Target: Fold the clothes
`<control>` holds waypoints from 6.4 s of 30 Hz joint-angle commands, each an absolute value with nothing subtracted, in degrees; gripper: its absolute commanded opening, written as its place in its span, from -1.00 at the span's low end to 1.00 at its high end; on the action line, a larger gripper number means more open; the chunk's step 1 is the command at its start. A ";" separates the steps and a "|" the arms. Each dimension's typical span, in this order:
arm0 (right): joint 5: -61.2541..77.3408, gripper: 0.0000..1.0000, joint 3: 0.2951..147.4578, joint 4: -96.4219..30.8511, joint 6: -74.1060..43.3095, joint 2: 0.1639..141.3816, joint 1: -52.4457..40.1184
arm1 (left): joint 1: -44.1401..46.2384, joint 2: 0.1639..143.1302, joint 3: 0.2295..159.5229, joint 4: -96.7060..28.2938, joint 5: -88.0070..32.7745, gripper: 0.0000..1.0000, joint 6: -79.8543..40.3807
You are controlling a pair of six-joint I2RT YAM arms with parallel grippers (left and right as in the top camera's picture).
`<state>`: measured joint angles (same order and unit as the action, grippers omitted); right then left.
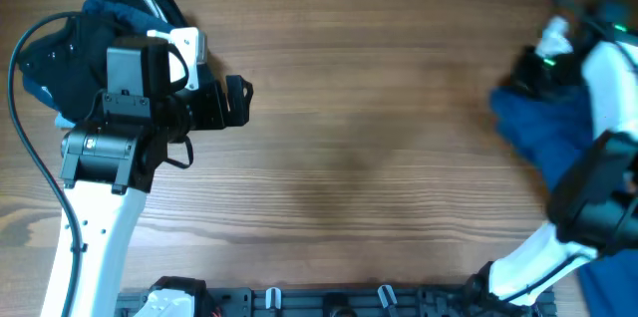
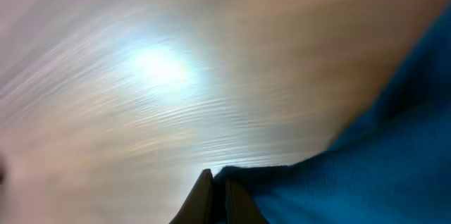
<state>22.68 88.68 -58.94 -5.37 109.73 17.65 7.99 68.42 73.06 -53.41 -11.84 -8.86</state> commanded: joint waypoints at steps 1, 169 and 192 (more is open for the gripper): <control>29.78 -0.91 89.45 -58.94 -3.84 107.44 2.72 | 8.10 66.54 75.13 -53.84 -9.85 1.00 -7.73; 43.86 -0.91 45.12 -29.10 -23.64 74.67 4.43 | 16.29 97.60 86.87 -75.07 -0.99 -0.35 -16.73; 62.54 -0.92 45.12 10.70 -51.16 73.69 4.40 | 19.75 97.62 63.75 -46.70 4.47 -0.02 -16.78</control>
